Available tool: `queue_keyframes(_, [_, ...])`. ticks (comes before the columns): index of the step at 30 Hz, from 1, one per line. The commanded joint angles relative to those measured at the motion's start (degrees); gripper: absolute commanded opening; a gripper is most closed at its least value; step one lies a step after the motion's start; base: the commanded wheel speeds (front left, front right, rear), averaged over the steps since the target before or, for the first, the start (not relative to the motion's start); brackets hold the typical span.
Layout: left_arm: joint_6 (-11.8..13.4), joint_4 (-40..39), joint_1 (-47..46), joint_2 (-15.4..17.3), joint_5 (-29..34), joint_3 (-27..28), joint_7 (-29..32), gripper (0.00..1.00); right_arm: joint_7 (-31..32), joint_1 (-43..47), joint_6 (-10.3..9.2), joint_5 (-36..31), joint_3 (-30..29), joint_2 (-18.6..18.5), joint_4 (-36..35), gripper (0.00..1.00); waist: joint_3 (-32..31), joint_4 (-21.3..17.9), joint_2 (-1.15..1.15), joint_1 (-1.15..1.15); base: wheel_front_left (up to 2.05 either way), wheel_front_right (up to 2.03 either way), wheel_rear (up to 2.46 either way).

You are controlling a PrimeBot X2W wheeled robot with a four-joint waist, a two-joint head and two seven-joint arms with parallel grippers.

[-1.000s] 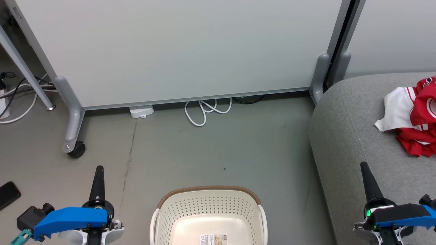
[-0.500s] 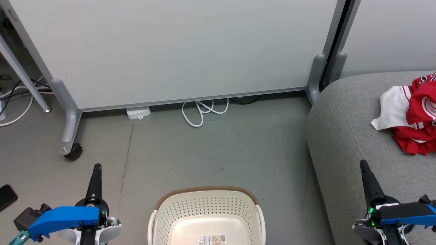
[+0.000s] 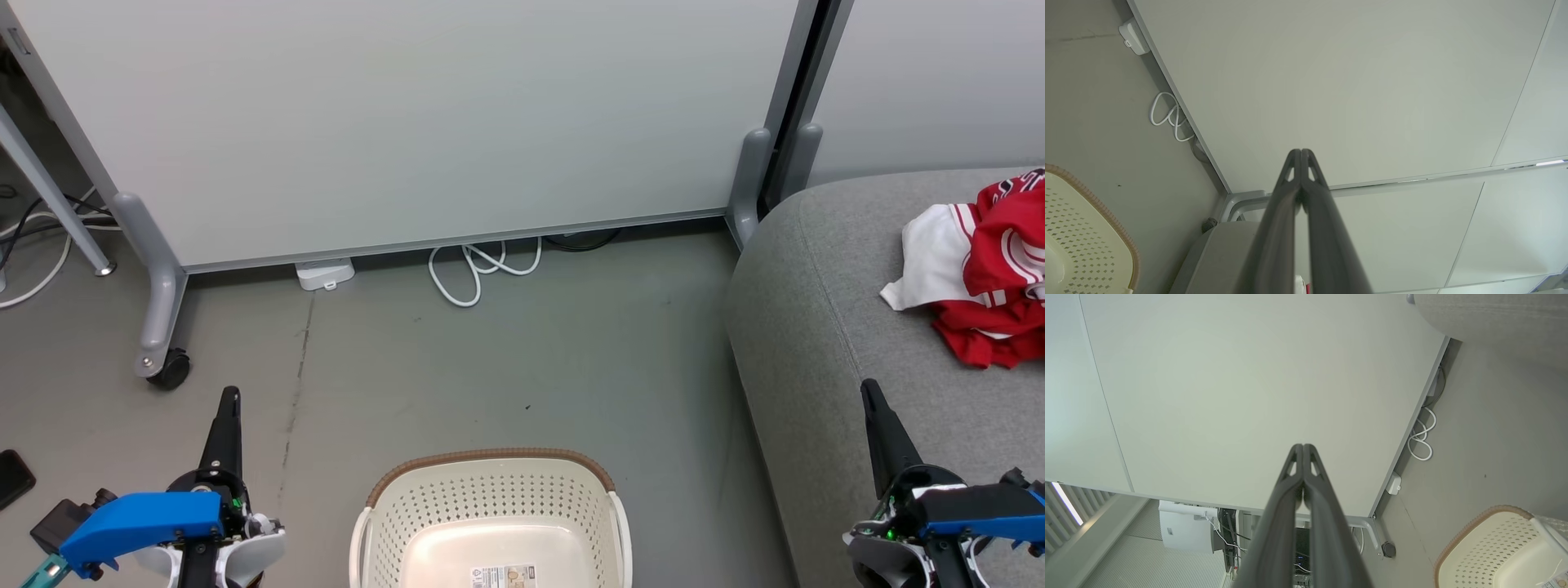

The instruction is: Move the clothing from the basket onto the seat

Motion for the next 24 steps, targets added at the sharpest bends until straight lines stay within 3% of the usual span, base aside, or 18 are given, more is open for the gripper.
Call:
queue_keyframes(1, [-0.56,-0.42,-0.84,0.0,-1.01,0.42,0.33,0.0,0.34,-1.06,0.04,1.0,-0.14,-0.23,-0.27,0.0,-0.01,-0.04,0.0,0.0,0.0,0.0,0.0])
queue_keyframes(24, [-0.6,-0.76,-1.0,-0.04,-8.14,1.28,2.26,0.0,2.25,-1.33,0.04,8.56,-0.25,-0.23,-0.18,0.0,-0.15,-0.95,0.0,0.0,0.0,0.0,0.0])
